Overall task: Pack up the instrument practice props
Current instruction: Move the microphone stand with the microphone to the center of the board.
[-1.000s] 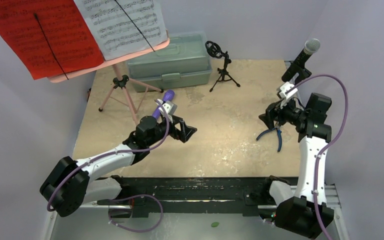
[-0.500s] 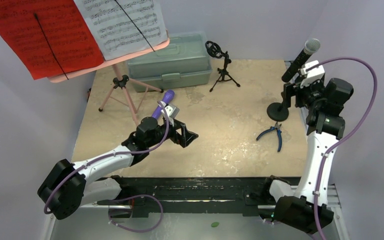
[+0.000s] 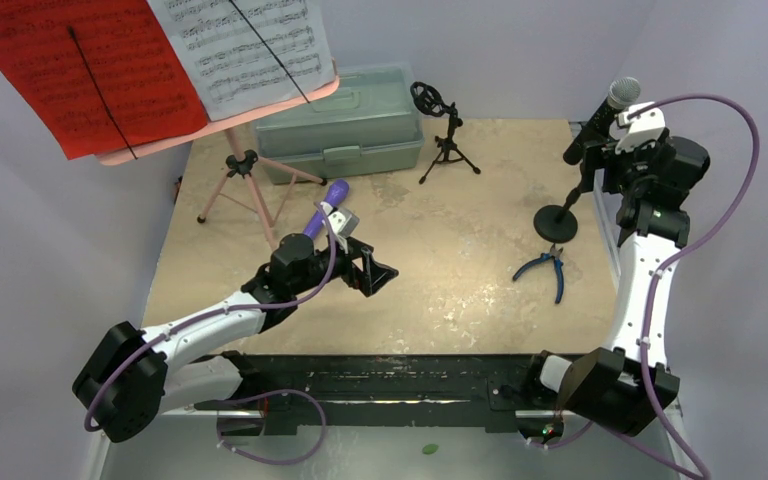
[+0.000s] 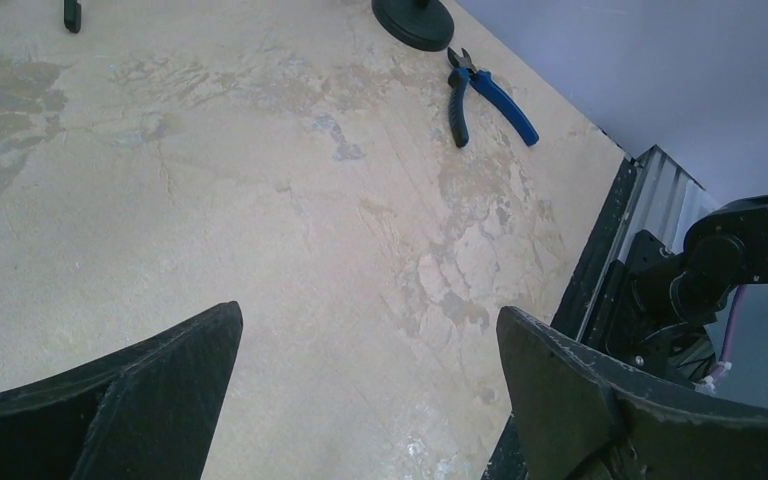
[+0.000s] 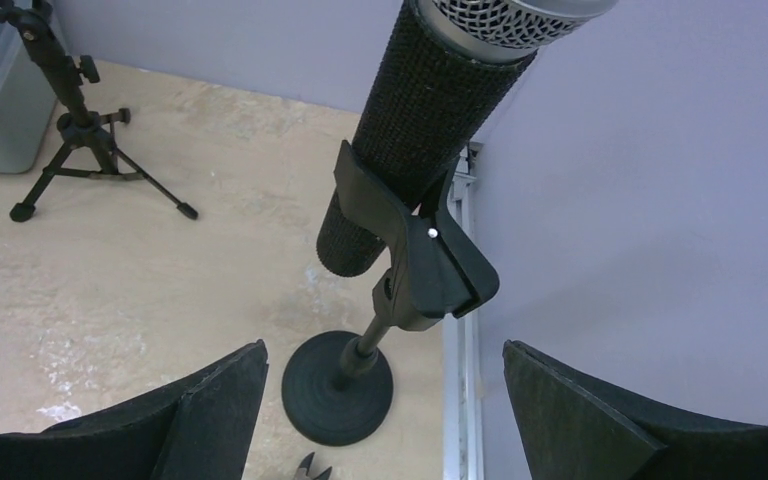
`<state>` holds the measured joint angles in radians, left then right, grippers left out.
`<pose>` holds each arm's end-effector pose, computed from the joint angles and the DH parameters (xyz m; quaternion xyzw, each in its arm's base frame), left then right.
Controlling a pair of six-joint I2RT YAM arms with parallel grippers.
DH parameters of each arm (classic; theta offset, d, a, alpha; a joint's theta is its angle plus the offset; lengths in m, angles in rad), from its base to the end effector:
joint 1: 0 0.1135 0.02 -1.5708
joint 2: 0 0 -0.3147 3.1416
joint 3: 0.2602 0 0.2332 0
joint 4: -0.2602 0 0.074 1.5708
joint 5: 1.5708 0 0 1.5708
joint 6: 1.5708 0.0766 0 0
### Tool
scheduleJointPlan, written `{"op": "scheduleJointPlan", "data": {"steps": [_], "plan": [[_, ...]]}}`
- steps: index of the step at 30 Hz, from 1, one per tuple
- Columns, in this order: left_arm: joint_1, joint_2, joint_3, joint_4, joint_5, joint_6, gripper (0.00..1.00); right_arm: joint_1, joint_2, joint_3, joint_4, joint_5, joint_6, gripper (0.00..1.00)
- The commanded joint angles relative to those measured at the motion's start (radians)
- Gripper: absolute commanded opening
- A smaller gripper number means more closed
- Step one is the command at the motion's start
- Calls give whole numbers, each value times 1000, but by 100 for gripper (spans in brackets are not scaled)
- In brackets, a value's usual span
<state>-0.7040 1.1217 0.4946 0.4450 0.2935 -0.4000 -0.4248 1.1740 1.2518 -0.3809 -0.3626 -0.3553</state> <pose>0.1731 -0.1761 0.2867 0.2076 0.7373 -0.4276 0.4801 0.2457 -0.0813 0.4376 -0.0792 0.7958 -0.0871 0.5940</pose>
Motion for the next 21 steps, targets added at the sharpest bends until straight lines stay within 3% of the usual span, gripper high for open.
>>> {"op": "scheduleJointPlan", "data": {"steps": [1,11,21], "plan": [[-6,-23,42,25,30,18,98,-11,10,26,90,27,1,91],[-6,-3,51,27,47,13,98,-11,92,109,102,-50,-3,88],[-6,7,54,23,42,18,98,-11,198,234,-2,-111,-104,72]]}}
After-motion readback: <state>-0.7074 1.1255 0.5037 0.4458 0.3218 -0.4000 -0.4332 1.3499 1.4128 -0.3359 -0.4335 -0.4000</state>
